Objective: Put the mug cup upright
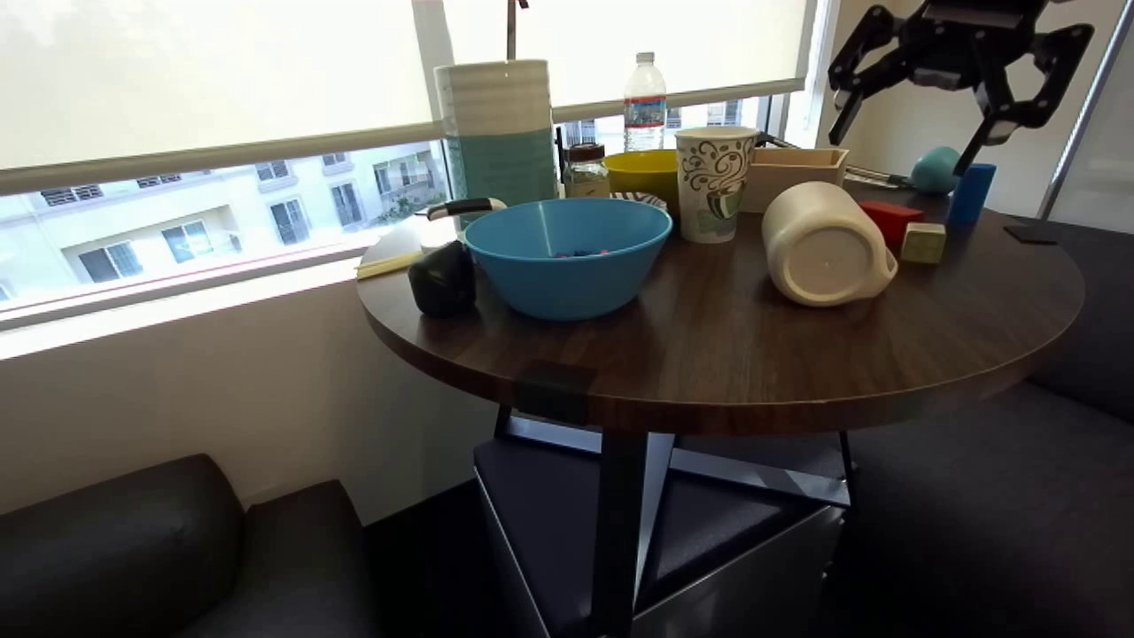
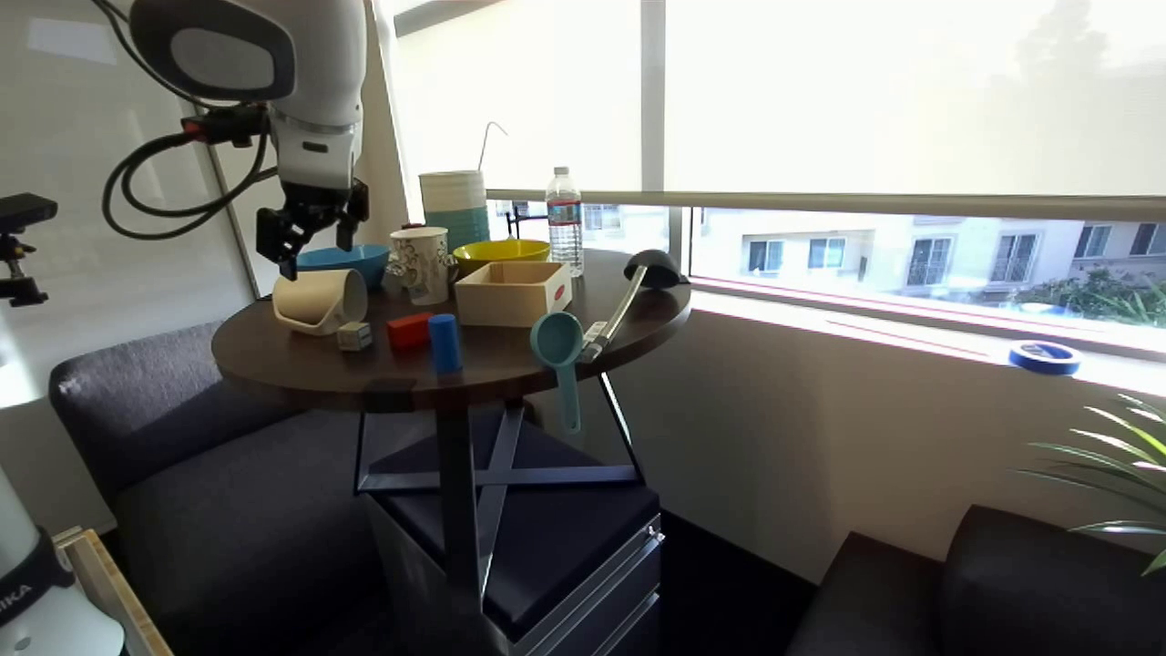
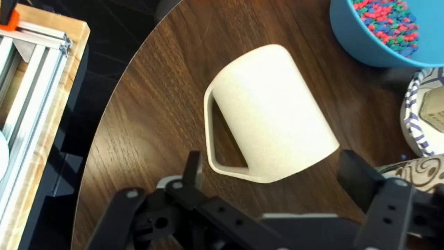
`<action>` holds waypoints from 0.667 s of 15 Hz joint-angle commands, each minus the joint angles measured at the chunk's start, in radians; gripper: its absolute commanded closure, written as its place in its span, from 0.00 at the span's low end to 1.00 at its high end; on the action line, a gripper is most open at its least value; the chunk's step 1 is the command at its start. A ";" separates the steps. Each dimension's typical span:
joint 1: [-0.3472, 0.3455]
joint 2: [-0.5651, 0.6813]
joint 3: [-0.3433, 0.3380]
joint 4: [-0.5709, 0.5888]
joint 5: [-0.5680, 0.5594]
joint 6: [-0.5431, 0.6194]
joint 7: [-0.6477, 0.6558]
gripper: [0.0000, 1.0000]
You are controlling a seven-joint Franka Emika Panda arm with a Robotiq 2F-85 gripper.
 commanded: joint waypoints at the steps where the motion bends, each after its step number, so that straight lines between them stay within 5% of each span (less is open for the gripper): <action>1: -0.028 0.080 -0.018 0.015 0.100 -0.027 -0.045 0.00; 10: -0.073 0.199 -0.034 0.041 0.204 -0.104 -0.061 0.00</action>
